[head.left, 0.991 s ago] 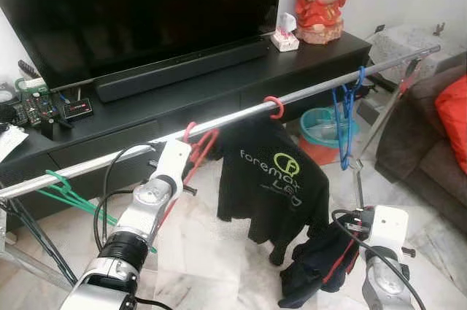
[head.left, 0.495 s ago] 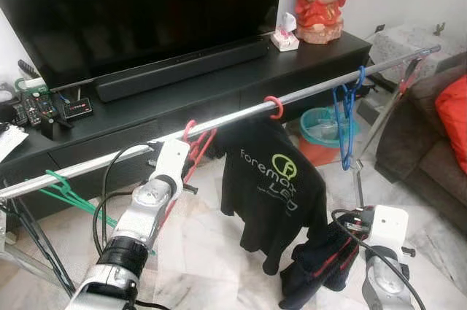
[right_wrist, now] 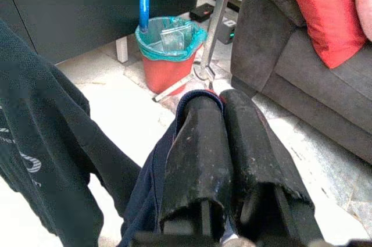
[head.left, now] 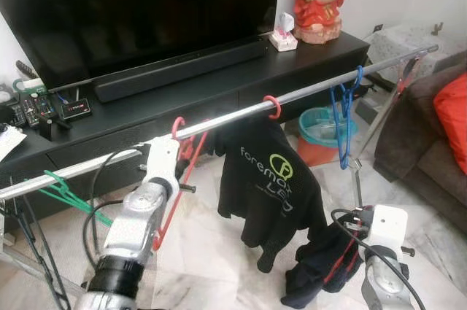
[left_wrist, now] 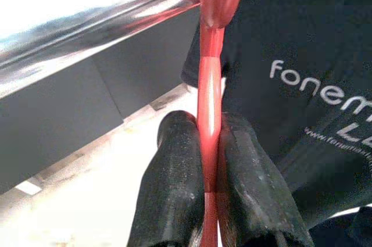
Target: Hang hanger
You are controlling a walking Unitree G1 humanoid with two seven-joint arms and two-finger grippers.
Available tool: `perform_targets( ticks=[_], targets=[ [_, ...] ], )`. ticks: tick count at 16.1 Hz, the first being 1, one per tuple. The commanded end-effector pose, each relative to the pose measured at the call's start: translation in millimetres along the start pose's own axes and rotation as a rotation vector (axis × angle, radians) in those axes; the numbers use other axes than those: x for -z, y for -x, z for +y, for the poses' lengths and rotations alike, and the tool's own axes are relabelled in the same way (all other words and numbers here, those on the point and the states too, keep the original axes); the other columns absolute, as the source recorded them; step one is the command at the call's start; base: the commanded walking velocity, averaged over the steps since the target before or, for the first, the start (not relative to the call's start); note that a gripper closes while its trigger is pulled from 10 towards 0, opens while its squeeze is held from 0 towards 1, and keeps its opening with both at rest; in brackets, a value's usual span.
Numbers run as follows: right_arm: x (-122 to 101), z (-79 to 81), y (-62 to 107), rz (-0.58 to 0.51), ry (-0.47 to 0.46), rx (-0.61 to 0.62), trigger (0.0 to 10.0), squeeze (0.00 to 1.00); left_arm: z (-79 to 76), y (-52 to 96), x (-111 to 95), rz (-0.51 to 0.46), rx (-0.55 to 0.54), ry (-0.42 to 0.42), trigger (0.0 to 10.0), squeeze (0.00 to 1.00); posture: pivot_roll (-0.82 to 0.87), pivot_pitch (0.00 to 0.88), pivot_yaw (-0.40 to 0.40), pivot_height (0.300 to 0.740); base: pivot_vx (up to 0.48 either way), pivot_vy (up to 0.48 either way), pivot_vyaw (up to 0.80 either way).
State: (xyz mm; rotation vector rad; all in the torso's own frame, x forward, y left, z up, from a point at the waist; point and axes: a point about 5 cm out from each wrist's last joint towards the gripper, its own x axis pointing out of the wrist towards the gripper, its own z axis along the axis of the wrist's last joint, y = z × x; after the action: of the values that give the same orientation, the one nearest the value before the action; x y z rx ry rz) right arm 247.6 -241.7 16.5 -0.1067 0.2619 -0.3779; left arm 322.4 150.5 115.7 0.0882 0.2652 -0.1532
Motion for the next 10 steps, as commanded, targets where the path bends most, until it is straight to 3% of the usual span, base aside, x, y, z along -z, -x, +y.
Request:
perform_targets(
  ticks=[1, 4, 5, 10],
  targets=[
    [-9, 1.7, -2.3, -0.039, -0.006, -0.006, 10.0, 0.0, 9.0, 5.2, -4, -0.007, -0.027, -0.017, 10.0, 0.0, -0.17, 0.0, 0.012, 0.732, 0.0, 0.0, 0.0],
    [-9, 2.8, -2.5, -0.039, -0.006, -0.01, 10.0, 0.0, 17.8, 15.9, -3, 0.005, -0.026, -0.054, 10.0, 0.0, -0.17, 0.0, 0.011, 0.732, 0.0, 0.0, 0.0],
    [-9, 3.3, -2.5, -0.039, -0.005, -0.013, 10.0, 0.0, 16.9, 23.8, 2, 0.036, 0.022, -0.096, 10.0, 0.0, -0.16, 0.0, 0.009, 0.732, 0.0, 0.0, 0.0],
    [-10, 3.9, -3.3, -0.039, -0.003, -0.02, 10.0, 0.0, -1.2, 39.2, 6, 0.075, 0.219, -0.215, 10.0, 0.0, -0.16, 0.0, 0.003, 0.732, 0.0, 0.0, 0.0]
  ],
)
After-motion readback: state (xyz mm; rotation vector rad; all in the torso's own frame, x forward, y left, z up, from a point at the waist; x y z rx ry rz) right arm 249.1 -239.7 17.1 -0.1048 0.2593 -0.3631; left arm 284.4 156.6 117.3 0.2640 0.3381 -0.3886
